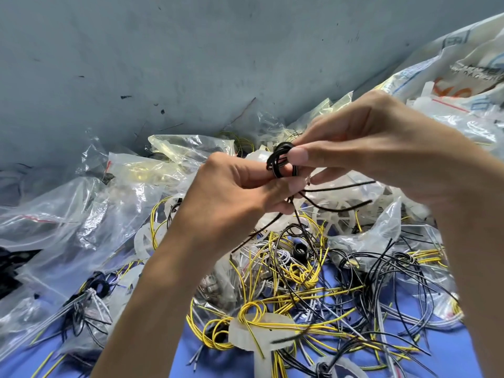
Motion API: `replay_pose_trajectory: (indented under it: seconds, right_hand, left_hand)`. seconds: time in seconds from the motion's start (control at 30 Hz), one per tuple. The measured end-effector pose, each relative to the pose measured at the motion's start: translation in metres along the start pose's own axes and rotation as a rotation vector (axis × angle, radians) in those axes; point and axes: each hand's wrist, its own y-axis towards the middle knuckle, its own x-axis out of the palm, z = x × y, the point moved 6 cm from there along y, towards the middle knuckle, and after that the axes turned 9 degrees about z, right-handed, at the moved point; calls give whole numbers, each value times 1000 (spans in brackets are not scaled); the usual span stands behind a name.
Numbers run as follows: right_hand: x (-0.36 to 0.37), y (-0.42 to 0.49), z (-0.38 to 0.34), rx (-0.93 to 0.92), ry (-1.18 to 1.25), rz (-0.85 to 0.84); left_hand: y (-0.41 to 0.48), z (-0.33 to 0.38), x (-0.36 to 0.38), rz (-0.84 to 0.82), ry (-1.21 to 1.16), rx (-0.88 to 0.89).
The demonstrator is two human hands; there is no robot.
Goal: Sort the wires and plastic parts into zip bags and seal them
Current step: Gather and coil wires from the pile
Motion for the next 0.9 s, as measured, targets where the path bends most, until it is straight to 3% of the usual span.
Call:
replay_pose_trajectory:
  seconds: [0.37,0.47,0.6,0.9]
  right_hand:
    - [11,4,11,3,-260,-111]
    - [12,5,9,-42,-206,-112]
    - [16,4,16,31,-40,-148]
    - [21,6,18,57,-33,-151]
  left_hand:
    - [3,6,-5,175,-68,141]
    - [4,4,-5,191,-176,104]
    - [5,0,-2,239,-233,36]
    - [2,3,-6,366,-271,-4]
